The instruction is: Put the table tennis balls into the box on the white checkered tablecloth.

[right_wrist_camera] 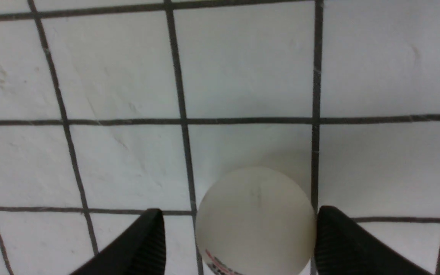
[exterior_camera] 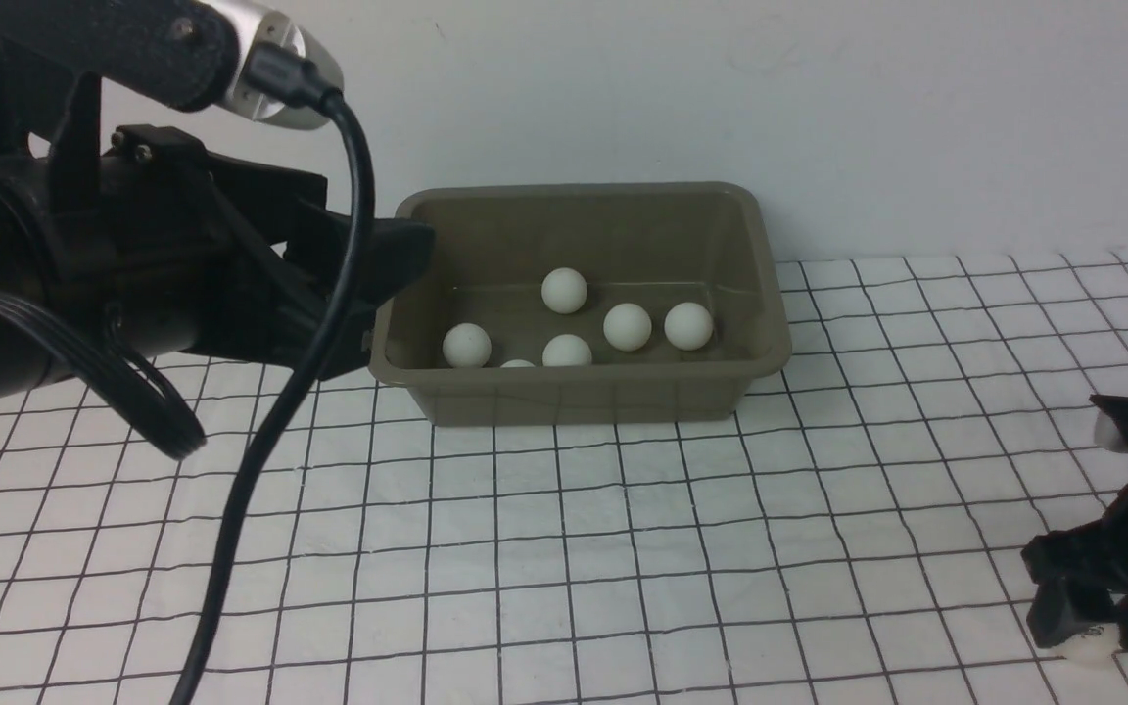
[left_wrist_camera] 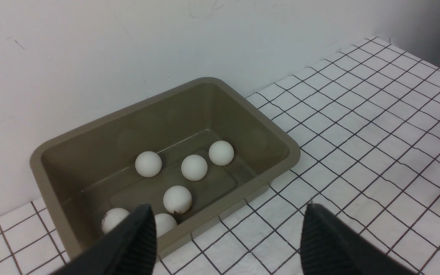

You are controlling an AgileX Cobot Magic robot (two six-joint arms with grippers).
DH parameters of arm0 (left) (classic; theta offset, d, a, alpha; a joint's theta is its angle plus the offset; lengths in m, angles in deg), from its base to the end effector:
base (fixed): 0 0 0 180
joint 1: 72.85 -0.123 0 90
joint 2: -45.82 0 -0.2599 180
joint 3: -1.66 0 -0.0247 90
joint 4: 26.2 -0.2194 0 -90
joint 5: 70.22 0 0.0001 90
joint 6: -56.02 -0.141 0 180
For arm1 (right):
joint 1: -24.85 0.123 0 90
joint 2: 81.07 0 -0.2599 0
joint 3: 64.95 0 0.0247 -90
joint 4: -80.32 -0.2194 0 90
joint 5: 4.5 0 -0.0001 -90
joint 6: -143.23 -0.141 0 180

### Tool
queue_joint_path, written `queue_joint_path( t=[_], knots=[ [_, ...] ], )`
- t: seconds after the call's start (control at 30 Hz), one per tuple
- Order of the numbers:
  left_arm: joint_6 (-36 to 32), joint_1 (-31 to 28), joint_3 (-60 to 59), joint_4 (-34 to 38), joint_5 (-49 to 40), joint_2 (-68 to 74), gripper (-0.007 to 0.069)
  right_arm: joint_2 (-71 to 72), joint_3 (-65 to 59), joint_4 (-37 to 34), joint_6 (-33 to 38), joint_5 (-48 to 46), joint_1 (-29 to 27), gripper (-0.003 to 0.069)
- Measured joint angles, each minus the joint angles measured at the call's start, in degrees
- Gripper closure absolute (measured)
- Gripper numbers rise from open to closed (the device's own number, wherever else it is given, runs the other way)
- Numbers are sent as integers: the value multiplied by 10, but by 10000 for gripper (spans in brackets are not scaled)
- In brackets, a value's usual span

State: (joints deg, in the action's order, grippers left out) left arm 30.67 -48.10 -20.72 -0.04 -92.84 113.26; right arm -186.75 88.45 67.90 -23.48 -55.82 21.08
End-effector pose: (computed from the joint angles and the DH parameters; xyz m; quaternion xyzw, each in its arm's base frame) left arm 0.2169 -0.1264 0.3401 0.2293 0.7865 -0.1857 0.5426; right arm 0.2430 0.0077 0.1051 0.0125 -0.9960 -0.0860 0.0187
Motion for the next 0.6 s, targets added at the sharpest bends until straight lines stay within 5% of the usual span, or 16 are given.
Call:
queue_joint_path(
  t=[0.27, 0.6],
  knots=[
    [0, 0, 0, 0, -1, 0, 165, 22, 44, -7, 31, 11, 23, 306],
    [0, 0, 0, 0, -13, 0, 165, 7, 250, -159, 140, 4, 99, 306]
  ],
)
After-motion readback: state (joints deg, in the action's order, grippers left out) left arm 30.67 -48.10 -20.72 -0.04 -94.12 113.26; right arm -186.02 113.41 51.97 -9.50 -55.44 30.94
